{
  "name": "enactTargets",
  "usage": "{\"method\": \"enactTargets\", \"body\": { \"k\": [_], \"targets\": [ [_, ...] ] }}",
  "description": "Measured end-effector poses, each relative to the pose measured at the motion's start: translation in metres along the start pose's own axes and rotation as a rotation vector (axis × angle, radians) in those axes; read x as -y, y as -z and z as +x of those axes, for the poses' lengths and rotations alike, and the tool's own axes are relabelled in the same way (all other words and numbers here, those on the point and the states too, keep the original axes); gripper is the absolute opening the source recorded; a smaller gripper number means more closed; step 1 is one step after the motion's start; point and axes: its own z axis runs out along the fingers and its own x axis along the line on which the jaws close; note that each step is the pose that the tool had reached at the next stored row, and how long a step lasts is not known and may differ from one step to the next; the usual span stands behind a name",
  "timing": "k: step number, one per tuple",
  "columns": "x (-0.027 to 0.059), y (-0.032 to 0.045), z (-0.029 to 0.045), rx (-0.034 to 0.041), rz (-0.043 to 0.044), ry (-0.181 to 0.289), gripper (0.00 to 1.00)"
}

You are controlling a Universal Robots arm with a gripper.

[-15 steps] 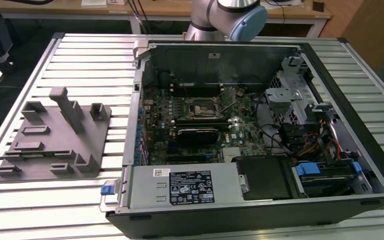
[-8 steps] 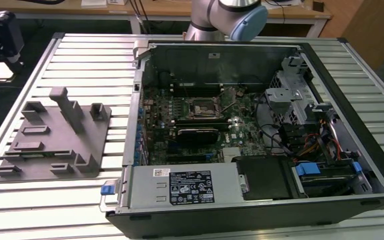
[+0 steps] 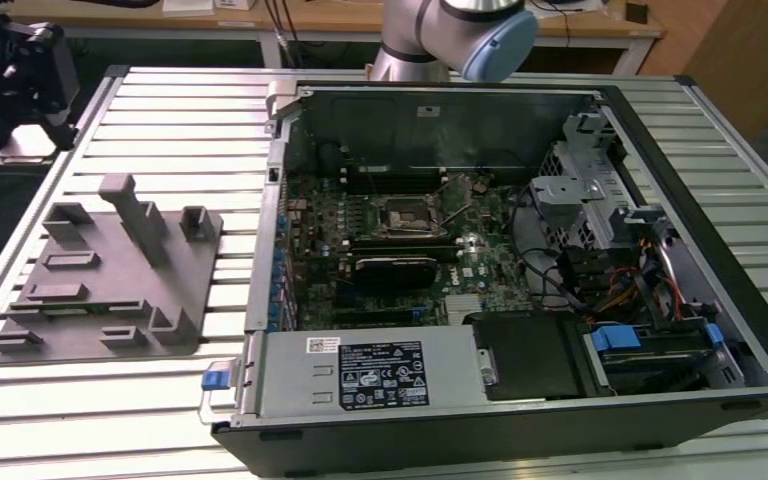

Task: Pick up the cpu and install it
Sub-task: 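Pick up the cpu and move it towards the insertion slot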

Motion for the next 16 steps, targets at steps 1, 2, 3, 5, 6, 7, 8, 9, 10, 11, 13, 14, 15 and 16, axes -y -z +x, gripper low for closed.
{"method": "enactTargets", "body": {
  "k": [1, 2, 3, 5, 6, 7, 8, 9, 10, 11, 13, 14, 15, 16],
  "targets": [
    [0.0, -0.0001, -0.003, 0.0, 0.0, 0.0, 0.54],
    [0.0, -0.0002, -0.0061, 0.0, 0.0, 0.0, 0.54],
    [0.0, -0.0003, -0.0092, 0.0001, 0.0, 0.0, 0.54],
    [0.0, -0.0005, -0.0157, 0.0001, 0.0, 0.0, 0.54],
    [0.0001, -0.0005, -0.019, 0.0, 0.0, 0.0, 0.54],
    [0.0001, -0.0006, -0.0223, -0.0001, 0.0001, 0.0, 0.54],
    [0.0001, -0.0007, -0.0254, 0.0, 0.0001, 0.0, 0.54],
    [0.0001, -0.0008, -0.0285, 0.0001, 0.0, 0.0, 0.54],
    [0.0001, -0.0009, -0.0316, 0.0001, 0.0, 0.0, 0.54],
    [0.0001, -0.001, -0.0347, 0.0, 0.0, 0.0, 0.54],
    [0.0001, -0.0011, -0.0408, -0.0001, 0.0001, 0.0, 0.54],
    [0.0001, -0.0013, -0.0444, 0.0001, 0.0, 0.0, 0.54],
    [0.0002, -0.0013, -0.0477, 0.0, 0.0, 0.0, 0.54],
    [0.0002, -0.0015, -0.051, 0.0001, 0.0, 0.0, 0.54]
  ]
}}
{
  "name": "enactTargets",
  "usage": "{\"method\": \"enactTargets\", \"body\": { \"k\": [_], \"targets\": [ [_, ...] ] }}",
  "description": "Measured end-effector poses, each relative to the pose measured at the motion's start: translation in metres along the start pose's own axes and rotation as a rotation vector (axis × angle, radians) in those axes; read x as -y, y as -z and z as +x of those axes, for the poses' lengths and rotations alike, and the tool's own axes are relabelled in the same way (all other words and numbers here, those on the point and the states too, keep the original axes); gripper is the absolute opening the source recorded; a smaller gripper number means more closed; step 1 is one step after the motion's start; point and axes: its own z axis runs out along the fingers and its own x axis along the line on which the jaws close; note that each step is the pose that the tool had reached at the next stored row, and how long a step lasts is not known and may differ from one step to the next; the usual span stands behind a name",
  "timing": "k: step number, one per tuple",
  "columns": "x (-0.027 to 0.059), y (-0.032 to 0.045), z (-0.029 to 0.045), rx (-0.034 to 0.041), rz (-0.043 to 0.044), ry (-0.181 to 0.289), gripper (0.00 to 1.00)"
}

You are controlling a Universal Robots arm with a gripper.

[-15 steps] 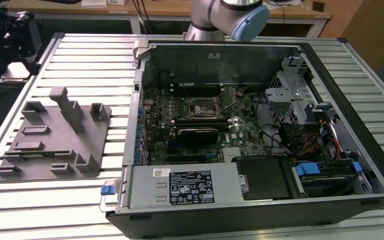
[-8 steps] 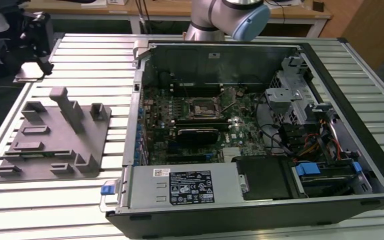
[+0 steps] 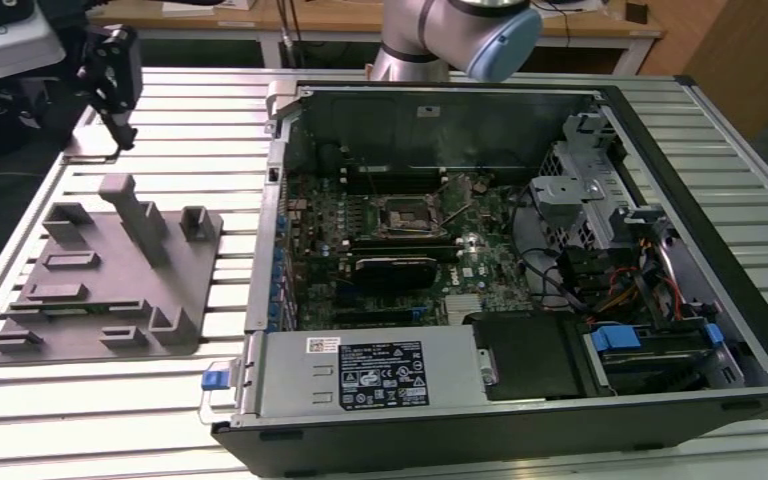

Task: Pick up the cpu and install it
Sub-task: 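Pick up the cpu and move it towards the insertion slot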

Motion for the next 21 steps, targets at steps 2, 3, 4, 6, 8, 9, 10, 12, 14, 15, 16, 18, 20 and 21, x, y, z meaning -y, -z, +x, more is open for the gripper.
{"method": "enactTargets", "body": {
  "k": [2, 3, 4, 6, 8, 9, 10, 12, 14, 15, 16, 18, 20, 21],
  "targets": [
    [0.0001, -0.0001, -0.0068, -0.0001, 0.0001, 0.0, 0.54],
    [0.0, -0.0002, -0.0102, -0.0001, 0.0001, 0.0, 0.54],
    [0.0, -0.0003, -0.0136, -0.0001, 0.0001, 0.0, 0.54],
    [0.0001, -0.0005, -0.0205, -0.0001, 0.0001, 0.0, 0.54],
    [0.0001, -0.0007, -0.0278, -0.0001, 0.0, 0.0, 0.54],
    [0.0001, -0.0008, -0.0313, -0.0001, 0.0, 0.0, 0.54],
    [0.0001, -0.0009, -0.0348, -0.0001, 0.0, 0.0, 0.54],
    [0.0001, -0.0011, -0.0422, -0.0001, 0.0, 0.0, 0.54],
    [0.0002, -0.0013, -0.0496, -0.0001, 0.0, 0.0, 0.54],
    [0.0002, -0.0015, -0.0535, 0.0, 0.0, 0.0, 0.54],
    [0.0002, -0.0015, -0.0572, -0.0001, 0.0001, 0.0, 0.54],
    [0.0002, -0.0017, -0.0645, 0.0, 0.0001, 0.0, 0.54],
    [0.0003, -0.002, -0.0717, 0.0, 0.0, 0.0, 0.54],
    [0.0003, -0.0021, -0.0753, 0.0, 0.0, 0.0, 0.54]
  ]
}}
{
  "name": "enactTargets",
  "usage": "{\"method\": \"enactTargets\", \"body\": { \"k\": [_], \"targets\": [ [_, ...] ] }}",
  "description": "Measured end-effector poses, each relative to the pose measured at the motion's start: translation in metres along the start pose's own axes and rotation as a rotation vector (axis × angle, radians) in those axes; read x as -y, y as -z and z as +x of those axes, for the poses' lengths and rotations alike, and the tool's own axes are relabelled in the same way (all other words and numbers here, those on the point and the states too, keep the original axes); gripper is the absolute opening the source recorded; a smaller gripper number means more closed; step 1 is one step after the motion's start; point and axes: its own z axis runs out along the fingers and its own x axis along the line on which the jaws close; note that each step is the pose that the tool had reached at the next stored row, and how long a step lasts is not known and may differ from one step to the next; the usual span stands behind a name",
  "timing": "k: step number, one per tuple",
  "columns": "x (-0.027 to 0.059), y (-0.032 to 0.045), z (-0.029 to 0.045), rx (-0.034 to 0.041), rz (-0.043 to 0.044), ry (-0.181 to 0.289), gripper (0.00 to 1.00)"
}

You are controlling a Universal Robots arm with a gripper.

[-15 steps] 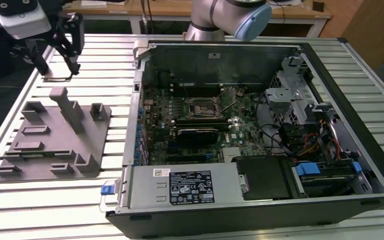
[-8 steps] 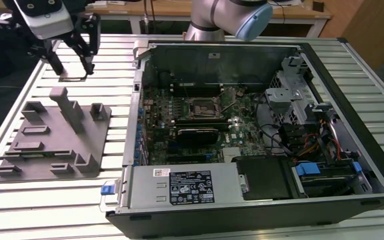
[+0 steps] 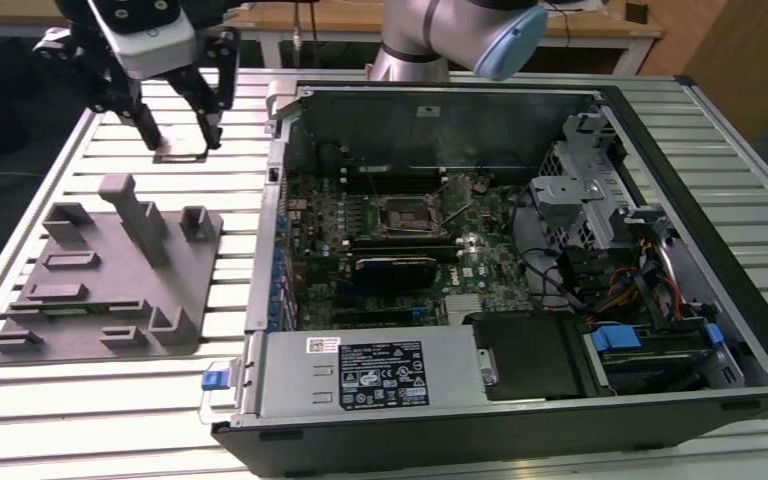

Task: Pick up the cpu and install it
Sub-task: 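Pick up the cpu and move it towards the insertion slot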

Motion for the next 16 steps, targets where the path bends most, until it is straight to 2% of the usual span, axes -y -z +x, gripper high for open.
{"method": "enactTargets", "body": {
  "k": [16],
  "targets": [
    [0.0002, -0.0016, -0.0597, -0.0001, 0.0, 0.0, 0.54]
  ]
}}
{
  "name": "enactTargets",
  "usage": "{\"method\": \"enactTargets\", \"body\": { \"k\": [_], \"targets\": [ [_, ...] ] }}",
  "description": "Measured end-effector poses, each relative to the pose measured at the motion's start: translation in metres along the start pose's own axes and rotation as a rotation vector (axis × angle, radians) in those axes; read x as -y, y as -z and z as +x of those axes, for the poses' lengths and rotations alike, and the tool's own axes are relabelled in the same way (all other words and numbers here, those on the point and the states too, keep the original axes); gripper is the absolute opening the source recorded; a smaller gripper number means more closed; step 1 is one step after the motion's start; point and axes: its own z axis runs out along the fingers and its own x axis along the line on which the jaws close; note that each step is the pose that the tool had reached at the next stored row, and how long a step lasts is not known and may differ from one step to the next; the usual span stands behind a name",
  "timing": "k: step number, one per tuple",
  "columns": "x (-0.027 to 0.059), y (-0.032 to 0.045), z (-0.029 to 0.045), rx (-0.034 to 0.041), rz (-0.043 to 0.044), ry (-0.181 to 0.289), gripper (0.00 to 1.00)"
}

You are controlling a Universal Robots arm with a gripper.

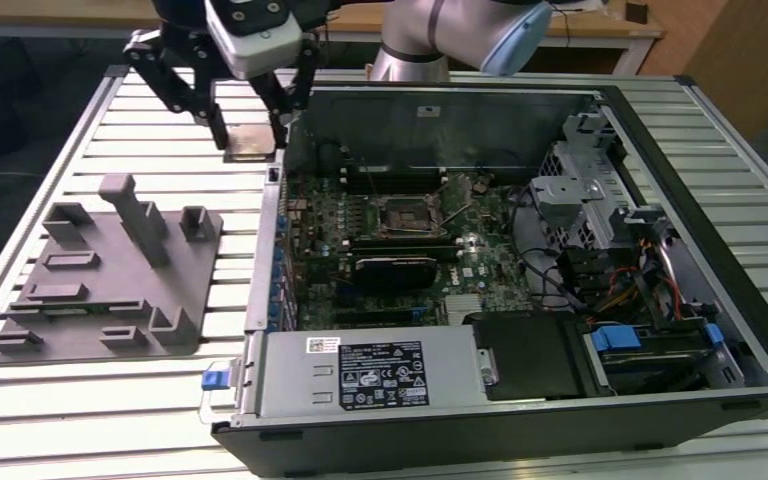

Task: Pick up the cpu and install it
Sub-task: 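Pick up the cpu and move it towards the insertion slot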

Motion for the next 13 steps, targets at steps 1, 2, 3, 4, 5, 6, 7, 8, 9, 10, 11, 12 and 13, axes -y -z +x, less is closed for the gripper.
{"method": "enactTargets", "body": {
  "k": [1, 2, 3, 4, 5, 6, 7, 8, 9, 10, 11, 12, 13],
  "targets": [
    [0.0, -0.0001, -0.0037, 0.0001, 0.0, 0.0, 0.54],
    [0.0001, -0.0002, -0.0075, 0.0, 0.0, 0.0, 0.54],
    [0.0001, -0.0003, -0.0113, 0.0, 0.0, 0.0, 0.54],
    [0.0001, -0.0004, -0.0151, 0.0, 0.0001, 0.0, 0.54],
    [0.0001, -0.0005, -0.0187, 0.0, 0.0, 0.0, 0.54],
    [0.0001, -0.0006, -0.0228, 0.0, 0.0, 0.0, 0.54],
    [0.0001, -0.0007, -0.0264, 0.0, 0.0, 0.0, 0.54],
    [0.0001, -0.0008, -0.03, 0.0, 0.0, 0.0, 0.54],
    [0.0001, -0.0009, -0.0336, 0.0, 0.0, 0.0, 0.54],
    [0.0002, -0.001, -0.0372, 0.0, 0.0, 0.0, 0.54],
    [0.0002, -0.0011, -0.0409, 0.0, 0.0, 0.0, 0.54],
    [0.0002, -0.0012, -0.0447, 0.0, 0.0, 0.0, 0.54],
    [0.0002, -0.0013, -0.0481, 0.0, 0.0, 0.0, 0.54]
  ]
}}
